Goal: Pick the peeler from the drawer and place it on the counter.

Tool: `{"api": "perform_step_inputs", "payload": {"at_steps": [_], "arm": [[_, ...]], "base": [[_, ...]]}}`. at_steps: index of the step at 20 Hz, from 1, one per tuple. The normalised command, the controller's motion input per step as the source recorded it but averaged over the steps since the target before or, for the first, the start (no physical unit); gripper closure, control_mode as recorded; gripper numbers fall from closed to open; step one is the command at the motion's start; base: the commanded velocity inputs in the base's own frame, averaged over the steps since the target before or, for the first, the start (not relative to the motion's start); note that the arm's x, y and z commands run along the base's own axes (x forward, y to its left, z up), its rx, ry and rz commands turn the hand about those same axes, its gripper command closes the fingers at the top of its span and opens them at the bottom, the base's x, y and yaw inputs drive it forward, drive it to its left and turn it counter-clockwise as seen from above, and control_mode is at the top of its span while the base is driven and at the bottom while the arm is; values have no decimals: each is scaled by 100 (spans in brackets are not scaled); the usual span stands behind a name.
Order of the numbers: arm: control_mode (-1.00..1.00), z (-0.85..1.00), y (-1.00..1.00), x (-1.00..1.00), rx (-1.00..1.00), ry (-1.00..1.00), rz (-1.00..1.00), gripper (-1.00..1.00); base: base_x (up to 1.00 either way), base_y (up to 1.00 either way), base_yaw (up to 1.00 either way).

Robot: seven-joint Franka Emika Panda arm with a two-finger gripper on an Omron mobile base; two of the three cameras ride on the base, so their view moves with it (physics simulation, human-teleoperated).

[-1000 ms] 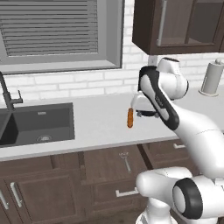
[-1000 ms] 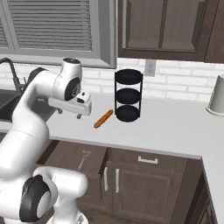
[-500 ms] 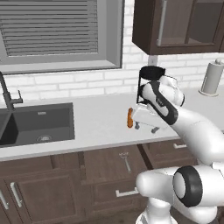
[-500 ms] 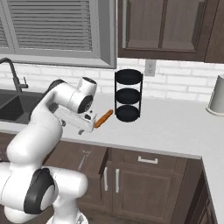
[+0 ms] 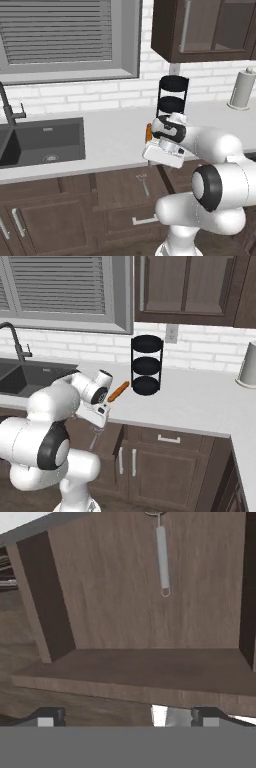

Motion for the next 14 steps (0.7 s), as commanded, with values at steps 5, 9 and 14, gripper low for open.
{"api": "perform_step_inputs", "payload": {"at_steps": [5,9,14], "arm": [[-100,-85,17,11,0,6,0,-100],[-100,-66,19,4,-2,0,0,-100],[-100,-35,10,13,-4,0,0,-100]], "base": [[0,0,0],[0,0,0],[0,0,0]]}}
